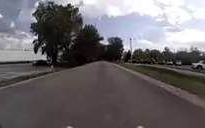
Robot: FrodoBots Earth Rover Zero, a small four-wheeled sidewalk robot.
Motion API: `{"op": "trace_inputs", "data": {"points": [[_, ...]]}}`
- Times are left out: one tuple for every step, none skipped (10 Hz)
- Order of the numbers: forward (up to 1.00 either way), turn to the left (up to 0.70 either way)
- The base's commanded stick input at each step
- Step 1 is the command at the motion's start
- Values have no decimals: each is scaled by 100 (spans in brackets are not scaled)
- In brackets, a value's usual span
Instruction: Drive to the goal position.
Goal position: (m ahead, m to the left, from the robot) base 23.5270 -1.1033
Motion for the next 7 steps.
{"op": "trace_inputs", "data": {"points": [[70,0],[70,0],[70,0],[70,0],[70,0],[70,0],[70,0]]}}
